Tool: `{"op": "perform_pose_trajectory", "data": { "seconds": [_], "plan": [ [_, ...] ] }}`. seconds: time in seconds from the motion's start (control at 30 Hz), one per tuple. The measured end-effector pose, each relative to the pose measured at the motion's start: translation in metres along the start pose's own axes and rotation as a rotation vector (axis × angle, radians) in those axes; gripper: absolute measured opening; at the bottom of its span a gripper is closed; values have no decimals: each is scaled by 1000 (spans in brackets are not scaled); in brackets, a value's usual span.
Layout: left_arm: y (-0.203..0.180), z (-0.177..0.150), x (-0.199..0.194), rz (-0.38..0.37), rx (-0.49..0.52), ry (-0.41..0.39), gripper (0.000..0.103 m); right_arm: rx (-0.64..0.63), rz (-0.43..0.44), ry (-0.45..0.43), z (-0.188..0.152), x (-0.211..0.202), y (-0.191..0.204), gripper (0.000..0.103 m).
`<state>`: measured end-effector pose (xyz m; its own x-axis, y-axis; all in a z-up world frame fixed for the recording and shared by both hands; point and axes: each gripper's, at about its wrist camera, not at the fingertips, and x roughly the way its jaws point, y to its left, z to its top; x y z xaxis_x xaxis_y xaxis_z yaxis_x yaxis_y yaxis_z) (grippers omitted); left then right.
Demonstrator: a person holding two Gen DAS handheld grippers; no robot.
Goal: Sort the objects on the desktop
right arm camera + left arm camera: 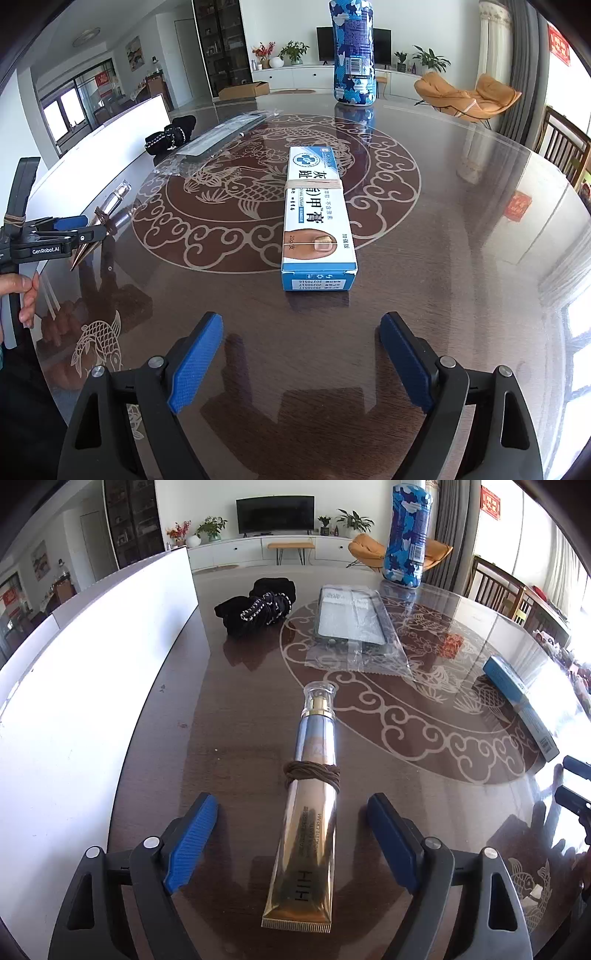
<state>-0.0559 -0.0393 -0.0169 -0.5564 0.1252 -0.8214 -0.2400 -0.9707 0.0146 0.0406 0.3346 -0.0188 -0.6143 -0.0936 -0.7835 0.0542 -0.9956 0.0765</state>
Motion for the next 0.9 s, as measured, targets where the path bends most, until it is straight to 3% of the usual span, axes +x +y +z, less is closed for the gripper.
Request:
{"op": "perform_pose_trajectory", "data": {
  "seconds": [0.07,0.13,0.37,0.8,0.9],
  "plan": [
    [4,1,3,6,-11,-6,99,-1,-1,0,0,0,0,88],
    [3,2,6,3,-12,-9,102,-6,-4,3,0,0,1,89],
    [2,3,7,-6,-7,-8,103,-70,-62,37,0,8,13,99],
    [1,3,8,-6,-12,-10,103,-58,-62,43,-1,8,10,103],
    [-4,5,9,-17,4,15,103,-32,14,56,4,5,3,102]
  ]
}}
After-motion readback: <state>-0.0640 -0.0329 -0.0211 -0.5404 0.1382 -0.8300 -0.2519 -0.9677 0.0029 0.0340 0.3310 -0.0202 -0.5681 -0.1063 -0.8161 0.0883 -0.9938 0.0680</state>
